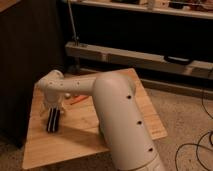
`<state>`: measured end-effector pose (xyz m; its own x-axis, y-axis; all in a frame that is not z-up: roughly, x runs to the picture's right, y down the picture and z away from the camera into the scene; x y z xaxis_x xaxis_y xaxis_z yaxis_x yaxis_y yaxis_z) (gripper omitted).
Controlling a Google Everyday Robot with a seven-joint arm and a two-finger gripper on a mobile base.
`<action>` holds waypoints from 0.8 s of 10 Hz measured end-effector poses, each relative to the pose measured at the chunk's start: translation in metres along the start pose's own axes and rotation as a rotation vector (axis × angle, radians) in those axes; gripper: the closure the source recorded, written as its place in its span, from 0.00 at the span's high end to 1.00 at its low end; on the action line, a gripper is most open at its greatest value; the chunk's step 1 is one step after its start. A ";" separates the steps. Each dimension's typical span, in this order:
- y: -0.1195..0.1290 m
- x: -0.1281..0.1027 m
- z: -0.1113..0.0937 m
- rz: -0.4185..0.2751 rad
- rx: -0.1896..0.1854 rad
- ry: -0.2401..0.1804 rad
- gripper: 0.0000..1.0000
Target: Place the eraser on the white sponge
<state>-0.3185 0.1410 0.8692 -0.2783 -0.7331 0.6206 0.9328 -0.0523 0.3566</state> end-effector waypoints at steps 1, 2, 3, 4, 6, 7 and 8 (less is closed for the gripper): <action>0.001 0.000 0.001 0.000 -0.002 -0.007 0.72; 0.001 0.000 0.001 -0.001 -0.006 -0.021 0.58; -0.001 -0.001 0.002 -0.004 -0.010 -0.029 0.48; -0.002 -0.001 0.002 -0.005 -0.012 -0.035 0.39; 0.001 0.001 -0.007 0.009 -0.016 -0.039 0.16; 0.004 0.005 -0.017 0.022 -0.012 -0.030 0.08; 0.015 0.013 -0.036 0.052 -0.004 -0.013 0.00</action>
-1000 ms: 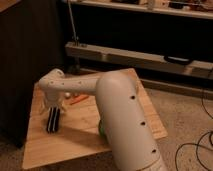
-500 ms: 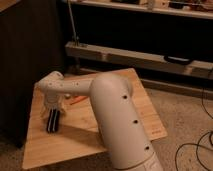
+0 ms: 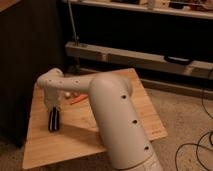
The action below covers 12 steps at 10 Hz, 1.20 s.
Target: Place the eraser on the white sponge
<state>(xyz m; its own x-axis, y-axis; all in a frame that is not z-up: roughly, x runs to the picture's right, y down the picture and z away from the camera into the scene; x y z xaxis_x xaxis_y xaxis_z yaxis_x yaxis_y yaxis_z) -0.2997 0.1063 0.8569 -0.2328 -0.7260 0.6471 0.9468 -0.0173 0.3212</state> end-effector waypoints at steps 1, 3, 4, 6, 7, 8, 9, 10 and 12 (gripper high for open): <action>0.009 0.007 -0.013 0.022 0.012 0.015 0.00; 0.036 0.022 -0.063 0.075 0.043 0.062 0.00; 0.053 0.028 -0.093 0.105 0.057 0.089 0.00; 0.091 0.034 -0.137 0.164 0.078 0.137 0.00; 0.119 0.038 -0.160 0.210 0.080 0.160 0.00; 0.140 0.040 -0.170 0.245 0.079 0.169 0.00; 0.166 0.044 -0.180 0.293 0.083 0.180 0.00; 0.201 0.044 -0.184 0.355 0.090 0.191 0.00; 0.248 0.038 -0.189 0.451 0.115 0.213 0.00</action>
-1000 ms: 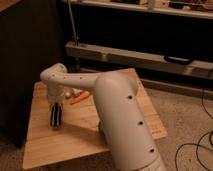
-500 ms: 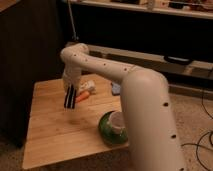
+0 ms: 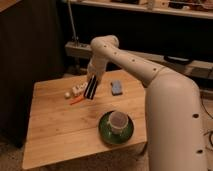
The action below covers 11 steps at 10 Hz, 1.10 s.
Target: Place the eraser on the white sponge
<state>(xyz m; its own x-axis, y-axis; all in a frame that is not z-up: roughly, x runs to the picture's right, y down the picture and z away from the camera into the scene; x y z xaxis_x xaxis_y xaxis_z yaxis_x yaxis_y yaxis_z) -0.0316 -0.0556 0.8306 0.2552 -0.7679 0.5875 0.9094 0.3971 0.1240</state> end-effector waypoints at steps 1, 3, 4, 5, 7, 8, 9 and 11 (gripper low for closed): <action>0.030 0.009 -0.008 0.060 0.010 0.019 0.00; 0.075 0.022 -0.023 0.156 0.023 0.059 0.00; 0.091 0.027 -0.031 0.195 0.026 0.082 0.00; 0.109 0.031 -0.041 0.238 0.025 0.108 0.00; 0.132 0.038 -0.056 0.301 0.015 0.145 0.00; 0.135 0.041 -0.059 0.317 0.009 0.154 0.00; 0.136 0.042 -0.057 0.319 0.003 0.153 0.00; 0.120 0.051 -0.047 0.316 -0.011 0.150 0.00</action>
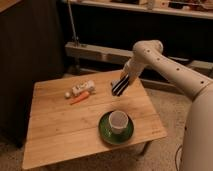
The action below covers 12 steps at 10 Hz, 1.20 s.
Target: Place the eraser on the white sponge
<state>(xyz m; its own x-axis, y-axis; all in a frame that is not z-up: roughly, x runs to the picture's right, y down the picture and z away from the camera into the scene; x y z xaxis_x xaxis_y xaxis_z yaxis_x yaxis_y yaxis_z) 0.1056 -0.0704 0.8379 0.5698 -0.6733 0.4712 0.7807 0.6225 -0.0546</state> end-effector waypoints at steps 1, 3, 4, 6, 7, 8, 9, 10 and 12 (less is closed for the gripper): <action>-0.012 0.002 0.009 -0.001 -0.009 -0.001 0.00; -0.027 0.019 0.026 0.016 -0.018 -0.001 0.00; -0.030 0.030 0.031 0.025 -0.020 -0.002 0.00; -0.045 0.042 0.044 0.037 -0.011 -0.021 0.00; -0.045 0.048 0.049 0.052 -0.009 -0.044 0.00; -0.043 0.050 0.051 0.062 -0.008 -0.057 0.00; -0.044 0.049 0.055 0.067 -0.010 -0.071 0.00; -0.043 0.048 0.061 0.072 -0.018 -0.085 0.00; -0.034 0.049 0.077 0.085 -0.037 -0.106 0.00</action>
<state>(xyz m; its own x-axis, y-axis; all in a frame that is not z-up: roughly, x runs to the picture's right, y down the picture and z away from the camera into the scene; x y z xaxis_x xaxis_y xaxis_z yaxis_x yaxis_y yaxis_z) 0.0872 -0.0940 0.9302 0.6057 -0.5714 0.5537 0.7407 0.6591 -0.1301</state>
